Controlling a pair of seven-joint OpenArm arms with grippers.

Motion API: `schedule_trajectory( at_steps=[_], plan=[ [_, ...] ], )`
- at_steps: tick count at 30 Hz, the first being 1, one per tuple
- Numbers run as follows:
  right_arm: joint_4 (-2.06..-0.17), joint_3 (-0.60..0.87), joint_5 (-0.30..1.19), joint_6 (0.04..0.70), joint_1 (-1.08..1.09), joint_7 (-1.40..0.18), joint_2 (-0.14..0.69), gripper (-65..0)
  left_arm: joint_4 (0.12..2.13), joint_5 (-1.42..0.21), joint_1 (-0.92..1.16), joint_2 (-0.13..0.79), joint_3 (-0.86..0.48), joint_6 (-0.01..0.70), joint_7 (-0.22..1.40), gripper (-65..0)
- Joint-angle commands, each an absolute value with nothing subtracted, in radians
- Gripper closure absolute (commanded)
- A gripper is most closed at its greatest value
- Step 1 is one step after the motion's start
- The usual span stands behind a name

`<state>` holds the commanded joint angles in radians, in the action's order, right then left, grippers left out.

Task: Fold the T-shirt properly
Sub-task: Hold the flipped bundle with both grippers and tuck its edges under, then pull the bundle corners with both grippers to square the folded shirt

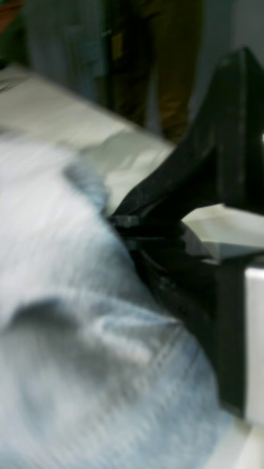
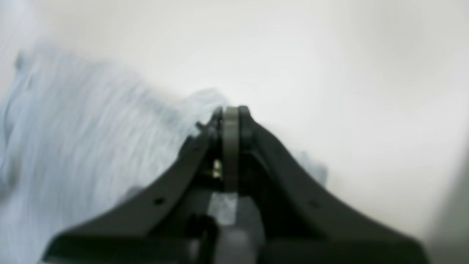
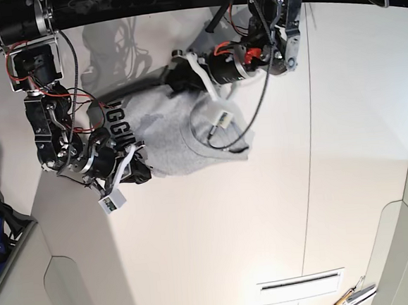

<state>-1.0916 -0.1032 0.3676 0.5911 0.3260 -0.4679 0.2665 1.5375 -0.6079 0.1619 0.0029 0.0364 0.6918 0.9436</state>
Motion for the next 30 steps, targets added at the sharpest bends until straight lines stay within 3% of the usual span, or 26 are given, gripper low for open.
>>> schedule_trajectory(
  at_steps=[7,15,22,30],
  plan=[
    [-1.251,-0.030,0.430,0.591,0.192,-0.476,0.271,0.0,1.538,-0.608,0.079,0.004,-0.105,0.692,0.947,-2.9],
    [-1.336,-0.019,0.472,0.591,0.105,-0.506,0.266,0.0,1.543,-0.656,-0.003,0.003,-0.106,0.692,1.024,-2.9],
    [-1.393,0.093,0.472,0.591,0.113,-0.509,0.266,0.0,1.673,-0.665,0.003,0.004,-0.106,0.692,1.074,-2.9],
    [-1.393,0.166,0.471,0.591,0.116,-0.513,0.287,0.0,1.681,-0.670,0.006,0.051,-0.106,0.692,1.083,-2.9]
  ],
)
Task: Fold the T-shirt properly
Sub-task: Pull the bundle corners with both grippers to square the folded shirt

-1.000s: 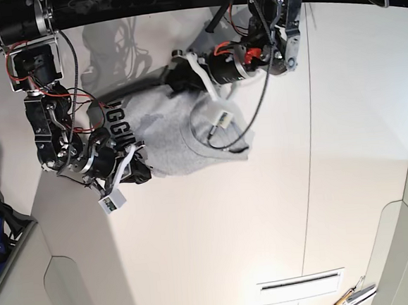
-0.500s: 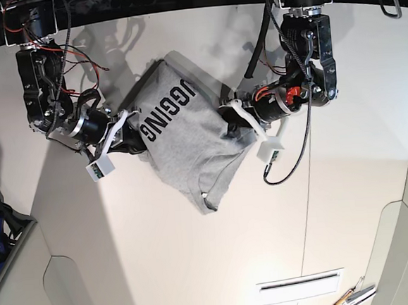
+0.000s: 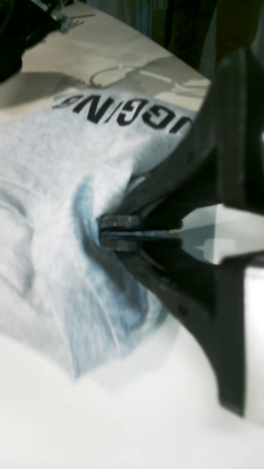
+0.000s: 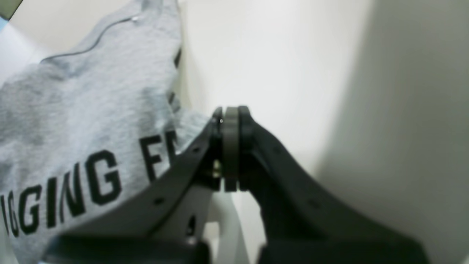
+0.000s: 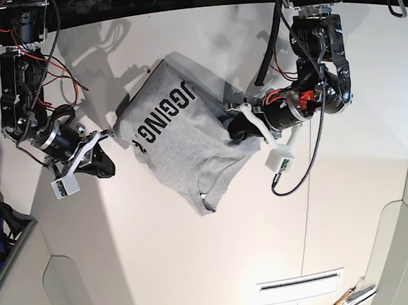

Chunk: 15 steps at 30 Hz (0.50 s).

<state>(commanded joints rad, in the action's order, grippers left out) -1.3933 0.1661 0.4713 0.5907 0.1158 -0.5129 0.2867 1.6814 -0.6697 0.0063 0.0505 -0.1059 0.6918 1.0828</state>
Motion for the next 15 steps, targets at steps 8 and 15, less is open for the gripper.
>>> schedule_trajectory(
  at_steps=[8,15],
  plan=[
    [-1.393,0.166,0.471,0.591,0.117,-0.513,0.291,0.0,1.683,-0.720,0.036,0.056,-0.106,0.680,1.142,-29.2],
    [-1.393,0.166,0.464,0.591,0.121,-0.513,0.290,0.0,1.735,-0.720,0.089,0.081,-0.141,0.681,1.110,-29.0]
  ],
)
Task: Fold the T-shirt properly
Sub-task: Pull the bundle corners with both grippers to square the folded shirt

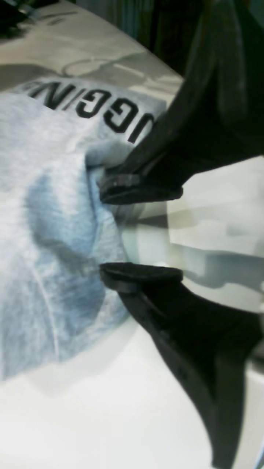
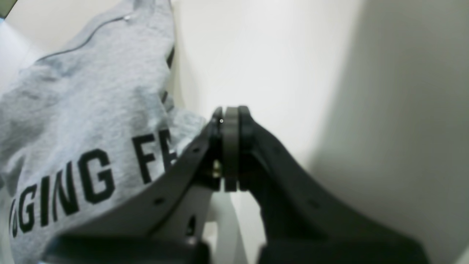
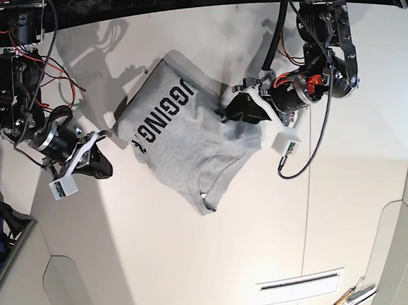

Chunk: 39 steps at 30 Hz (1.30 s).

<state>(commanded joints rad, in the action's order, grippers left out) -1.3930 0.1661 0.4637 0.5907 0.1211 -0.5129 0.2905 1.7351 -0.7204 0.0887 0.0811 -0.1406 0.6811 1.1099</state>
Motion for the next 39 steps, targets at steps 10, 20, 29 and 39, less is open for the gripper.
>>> schedule_trajectory(
  at_steps=[10,20,29,39],
  plan=[
    [-1.388,0.155,0.494,0.591,0.089,-0.543,0.279,0.0,1.734,-0.610,0.089,0.080,-0.149,0.681,0.957,-8.4],
    [-1.388,0.155,0.593,0.591,0.052,-0.638,0.202,0.0,1.650,-0.579,0.054,0.080,-0.149,0.680,0.908,-8.4],
    [-1.388,0.154,0.653,0.593,-0.002,-0.675,0.110,0.0,1.439,-0.556,-0.106,0.081,-0.149,0.680,0.897,-8.4],
    [-1.441,0.153,0.684,0.603,-0.078,-0.678,0.059,0.0,1.412,-0.570,-0.197,0.085,-0.149,0.677,0.921,-8.4]
  ],
)
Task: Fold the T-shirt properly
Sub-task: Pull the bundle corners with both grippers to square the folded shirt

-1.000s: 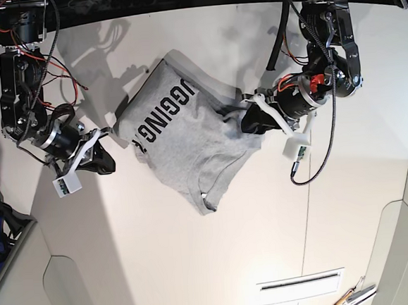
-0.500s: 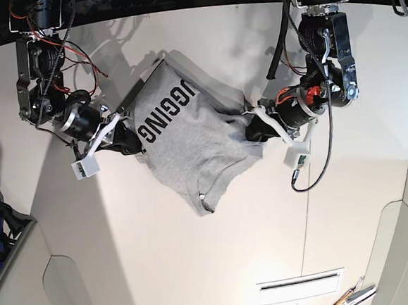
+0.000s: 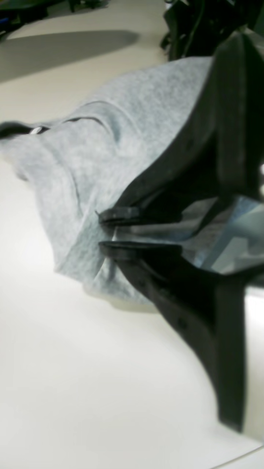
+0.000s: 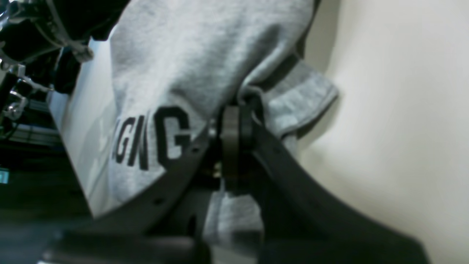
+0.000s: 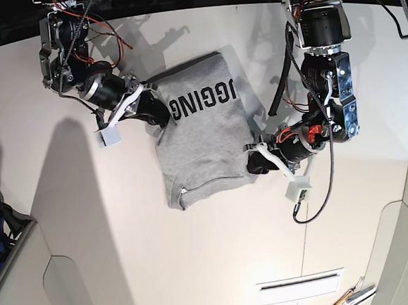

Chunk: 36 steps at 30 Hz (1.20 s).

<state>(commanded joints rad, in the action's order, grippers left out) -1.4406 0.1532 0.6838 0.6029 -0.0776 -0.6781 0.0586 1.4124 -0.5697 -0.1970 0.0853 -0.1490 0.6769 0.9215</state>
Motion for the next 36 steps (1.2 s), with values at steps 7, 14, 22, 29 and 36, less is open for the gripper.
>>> schedule_trajectory(
  at_steps=[7,14,22,29,36],
  plan=[
    [-1.538,0.154,0.574,0.598,-0.072,-0.640,0.134,0.0,1.442,-0.672,-0.196,0.135,-0.151,0.677,1.012,-8.4],
    [-1.537,0.183,0.507,0.588,-0.059,-0.610,0.219,0.0,1.443,-0.669,-0.144,0.139,-0.151,0.678,1.013,-8.4],
    [-1.535,0.174,0.508,0.590,-0.064,-0.610,0.199,0.0,1.441,-0.578,-0.133,0.134,-0.151,0.677,0.929,-8.4],
    [-1.535,0.168,0.509,0.591,-0.082,-0.636,0.107,0.0,1.441,-0.578,-0.133,0.133,-0.151,0.677,0.895,-8.4],
    [-1.535,0.106,0.528,0.591,-0.165,-0.618,0.091,0.0,1.440,-0.572,-0.149,0.133,-0.150,0.677,0.886,-8.4]
  ],
)
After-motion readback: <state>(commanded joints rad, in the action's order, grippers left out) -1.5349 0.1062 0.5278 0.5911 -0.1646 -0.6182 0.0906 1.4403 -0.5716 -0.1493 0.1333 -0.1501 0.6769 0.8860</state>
